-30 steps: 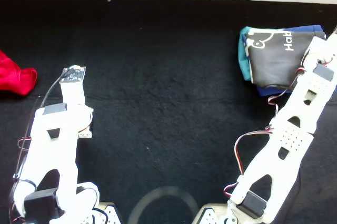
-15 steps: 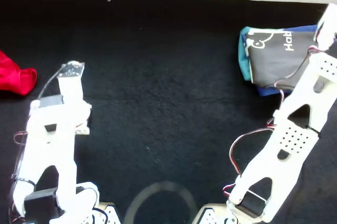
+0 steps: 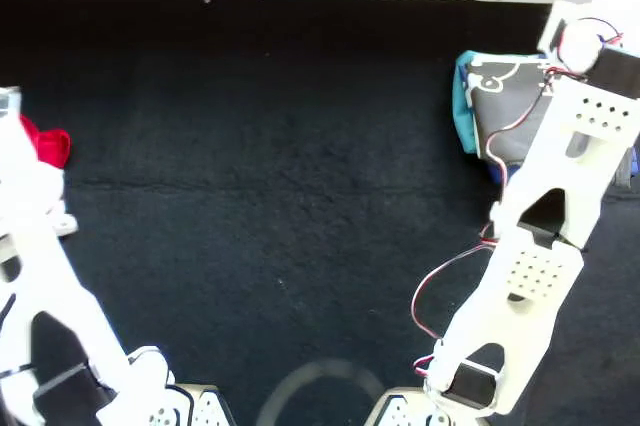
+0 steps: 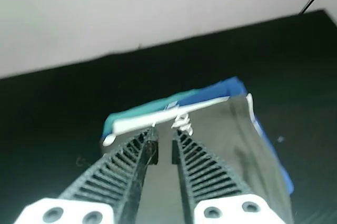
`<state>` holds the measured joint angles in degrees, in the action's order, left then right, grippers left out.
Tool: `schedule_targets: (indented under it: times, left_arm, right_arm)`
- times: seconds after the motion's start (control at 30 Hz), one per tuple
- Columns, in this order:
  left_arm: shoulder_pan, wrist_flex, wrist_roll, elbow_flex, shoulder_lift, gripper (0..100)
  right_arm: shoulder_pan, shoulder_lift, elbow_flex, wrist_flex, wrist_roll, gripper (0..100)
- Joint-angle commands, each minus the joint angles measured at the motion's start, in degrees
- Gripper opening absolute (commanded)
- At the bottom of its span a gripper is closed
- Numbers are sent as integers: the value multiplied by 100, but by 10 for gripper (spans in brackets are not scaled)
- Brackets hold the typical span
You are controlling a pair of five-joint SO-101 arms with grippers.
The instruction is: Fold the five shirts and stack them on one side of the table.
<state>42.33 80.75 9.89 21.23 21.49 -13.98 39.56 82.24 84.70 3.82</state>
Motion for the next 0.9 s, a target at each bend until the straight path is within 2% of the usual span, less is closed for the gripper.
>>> schedule_targets:
  times: [0.0, 0.17, 0.33, 0.43, 0.5, 0.63, 0.73, 0.87]
  left_arm:
    - [576, 44, 35, -338, 189, 11]
    - [1165, 18, 809, -523, 180, 11]
    - [1833, -70, 1222, -796, 163, 18]
    - [2132, -237, 1415, -945, 163, 69]
    - [2308, -466, 1574, -1033, 163, 107]
    - [2756, -1099, 1785, -1077, 13, 126]
    - [3046, -1477, 2013, -1270, -585, 126]
    - [3319, -1846, 2031, -2246, -1833, 126]
  right_arm:
    - [303, -505, 303, 646, -44, 71]
    - [796, -699, 268, 1648, -35, 45]
    - [1015, -1024, 251, 1657, -53, 41]
    - [1068, -1552, -92, 1666, -53, 40]
    - [1174, -2273, -892, 1666, -53, 40]
    - [1604, -4119, -3705, 1648, -44, 40]
    - [2044, -5420, -5859, 1622, -44, 41]
    - [2484, -6721, -7811, 1613, -18, 44]
